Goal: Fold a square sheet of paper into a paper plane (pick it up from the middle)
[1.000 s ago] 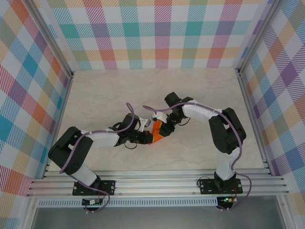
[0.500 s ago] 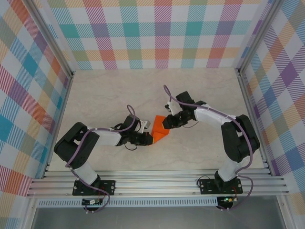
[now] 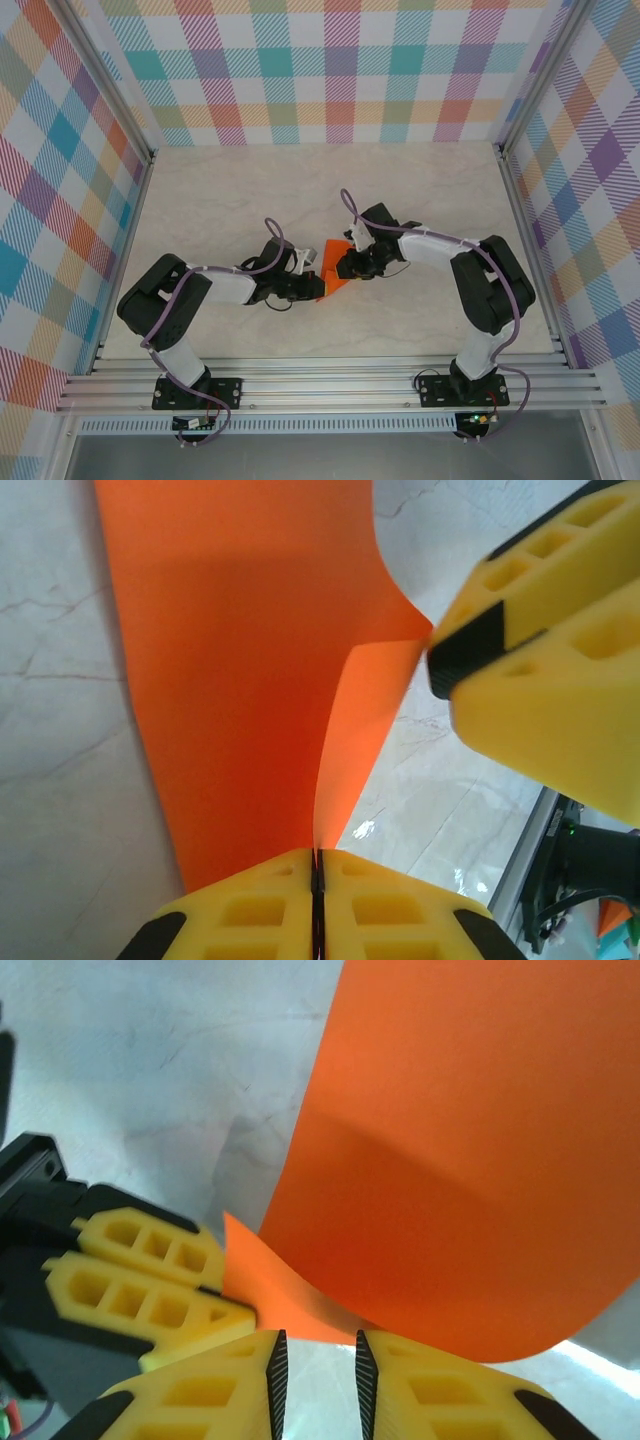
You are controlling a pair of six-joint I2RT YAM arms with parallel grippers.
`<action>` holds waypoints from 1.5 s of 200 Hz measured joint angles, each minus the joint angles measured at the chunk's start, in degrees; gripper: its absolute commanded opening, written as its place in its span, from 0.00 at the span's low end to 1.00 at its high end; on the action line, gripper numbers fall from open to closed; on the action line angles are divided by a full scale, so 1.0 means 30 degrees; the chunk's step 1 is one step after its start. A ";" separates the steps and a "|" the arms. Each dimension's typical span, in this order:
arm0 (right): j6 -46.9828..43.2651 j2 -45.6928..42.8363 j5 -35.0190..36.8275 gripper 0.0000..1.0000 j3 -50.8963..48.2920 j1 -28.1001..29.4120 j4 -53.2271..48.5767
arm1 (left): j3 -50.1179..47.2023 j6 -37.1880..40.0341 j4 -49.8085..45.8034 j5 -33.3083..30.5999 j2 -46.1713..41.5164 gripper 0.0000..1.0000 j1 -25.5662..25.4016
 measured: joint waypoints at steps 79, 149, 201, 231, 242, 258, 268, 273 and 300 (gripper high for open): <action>0.1020 0.2142 0.3191 0.19 0.4437 -0.0022 -0.1115 | 0.0452 -0.0568 -0.0029 -0.0240 0.0772 0.10 0.0007; -0.0401 0.5646 0.5705 0.15 0.7468 -0.0022 -0.3854 | 0.0925 -0.0321 -0.0313 -0.0233 0.0816 0.11 0.0007; -0.2259 0.5901 0.6215 0.14 0.7890 0.0109 -0.4401 | 0.1617 0.0379 -0.1319 -0.0386 0.0816 0.11 0.0015; -0.2732 0.5901 0.6207 0.14 0.7890 0.0109 -0.4401 | 0.1698 0.0452 -0.1333 -0.0386 0.0852 0.11 0.0007; -0.2827 0.5901 0.6207 0.14 0.7890 0.0109 -0.4401 | 0.1712 0.0452 -0.1341 -0.0386 0.0889 0.11 0.0007; -0.2834 0.5901 0.6207 0.15 0.7890 0.0109 -0.4401 | 0.1727 0.0452 -0.1370 -0.0386 0.0947 0.11 0.0007; -0.2834 0.5901 0.6207 0.15 0.7890 0.0109 -0.4408 | 0.1719 0.0444 -0.1377 -0.0386 0.0962 0.11 0.0007; -0.2827 0.5901 0.6200 0.16 0.7890 0.0109 -0.4401 | 0.1727 0.0444 -0.1377 -0.0386 0.0962 0.11 0.0007; -0.2812 0.5901 0.6062 0.17 0.7898 0.0117 -0.4401 | 0.1705 0.0364 -0.1173 -0.0379 0.1042 0.11 0.0007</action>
